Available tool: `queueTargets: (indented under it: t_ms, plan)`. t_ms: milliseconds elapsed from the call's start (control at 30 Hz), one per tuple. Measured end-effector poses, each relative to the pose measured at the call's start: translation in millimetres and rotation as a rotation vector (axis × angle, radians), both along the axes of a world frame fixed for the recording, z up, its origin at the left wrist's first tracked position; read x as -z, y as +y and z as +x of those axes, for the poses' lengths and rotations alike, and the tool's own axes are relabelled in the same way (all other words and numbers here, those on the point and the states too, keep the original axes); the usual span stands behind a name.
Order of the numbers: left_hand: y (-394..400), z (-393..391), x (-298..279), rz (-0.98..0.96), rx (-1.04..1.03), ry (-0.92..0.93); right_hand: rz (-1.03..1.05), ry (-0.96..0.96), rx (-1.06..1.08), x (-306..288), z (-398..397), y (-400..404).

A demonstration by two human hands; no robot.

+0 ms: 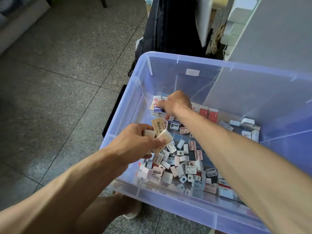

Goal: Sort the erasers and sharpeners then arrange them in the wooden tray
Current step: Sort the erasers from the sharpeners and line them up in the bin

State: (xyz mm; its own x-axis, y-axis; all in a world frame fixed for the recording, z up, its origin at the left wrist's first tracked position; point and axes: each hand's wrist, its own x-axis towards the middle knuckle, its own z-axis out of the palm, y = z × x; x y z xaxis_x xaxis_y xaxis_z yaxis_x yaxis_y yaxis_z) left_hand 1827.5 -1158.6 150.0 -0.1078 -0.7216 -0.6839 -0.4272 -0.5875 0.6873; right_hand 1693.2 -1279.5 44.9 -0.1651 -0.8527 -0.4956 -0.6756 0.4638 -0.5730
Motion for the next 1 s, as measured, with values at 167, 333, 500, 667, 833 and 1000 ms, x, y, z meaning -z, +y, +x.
queueTargets:
  t_ms: [167,333,500,667,833,1000]
  plan:
    - [0,0,-1,0.004,-0.007,-0.004,-0.022,-0.006,-0.002,-3,4,2]
    - [-1,0,-1,0.001,-0.005,0.004,0.074,-0.273,0.186,-19,-33,31]
    - [-2,-2,-1,-0.004,0.0,-0.007,0.369,-0.784,0.323,-26,-72,60]
    - [0,-3,-4,-0.007,0.0,0.006,0.252,-0.904,0.354,-27,-73,73]
    - [1,-3,-5,-0.009,-0.003,0.002,0.036,-0.694,0.38,-29,-62,62]
    - [0,-2,-1,-0.015,-0.001,-0.004,-0.039,-0.479,0.289,-23,-43,42]
